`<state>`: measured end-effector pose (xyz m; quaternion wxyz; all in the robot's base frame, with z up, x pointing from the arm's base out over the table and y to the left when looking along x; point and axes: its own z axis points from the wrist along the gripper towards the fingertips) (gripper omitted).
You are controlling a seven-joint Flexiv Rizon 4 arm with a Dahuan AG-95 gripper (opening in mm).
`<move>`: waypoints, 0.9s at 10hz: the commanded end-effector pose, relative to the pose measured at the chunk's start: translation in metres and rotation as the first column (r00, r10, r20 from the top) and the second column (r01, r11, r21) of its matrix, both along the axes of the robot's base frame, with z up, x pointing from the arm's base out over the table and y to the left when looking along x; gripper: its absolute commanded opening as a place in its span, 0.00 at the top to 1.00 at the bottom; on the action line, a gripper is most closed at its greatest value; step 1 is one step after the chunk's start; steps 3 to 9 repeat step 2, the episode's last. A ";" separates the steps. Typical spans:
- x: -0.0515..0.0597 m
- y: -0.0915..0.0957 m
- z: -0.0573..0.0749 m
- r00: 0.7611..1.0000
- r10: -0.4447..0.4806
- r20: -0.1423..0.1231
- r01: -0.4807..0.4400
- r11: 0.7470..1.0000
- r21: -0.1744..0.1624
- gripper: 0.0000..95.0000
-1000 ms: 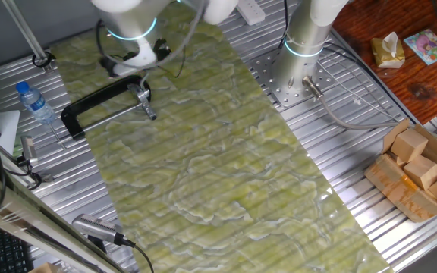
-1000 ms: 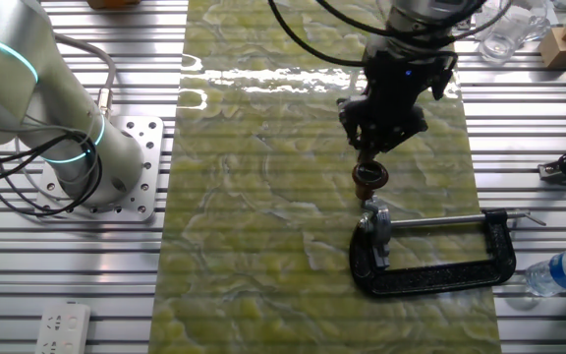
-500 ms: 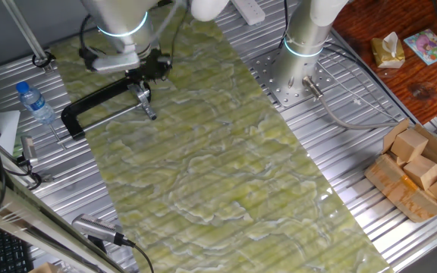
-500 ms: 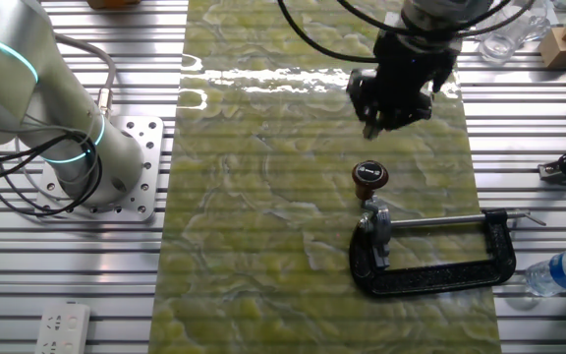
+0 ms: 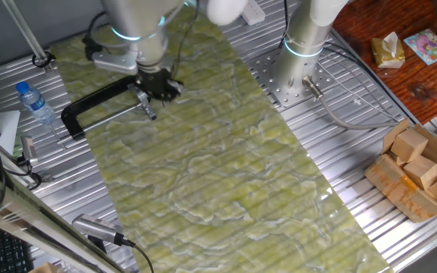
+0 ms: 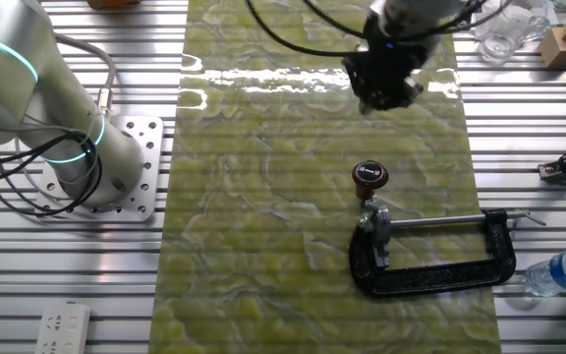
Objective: Pull up the lever
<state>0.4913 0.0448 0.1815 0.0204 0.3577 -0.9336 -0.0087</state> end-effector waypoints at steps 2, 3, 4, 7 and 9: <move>-0.006 0.031 -0.004 0.989 -0.144 0.027 0.143 0.989 0.040 1.00; -0.006 0.031 -0.004 0.989 -0.144 0.027 0.143 0.989 0.040 1.00; -0.006 0.031 -0.004 0.989 -0.144 0.027 0.143 0.989 0.040 1.00; -0.006 0.031 -0.004 0.989 -0.144 0.027 0.143 0.989 0.040 1.00; -0.006 0.031 -0.004 0.989 -0.144 0.027 0.143 0.989 0.040 1.00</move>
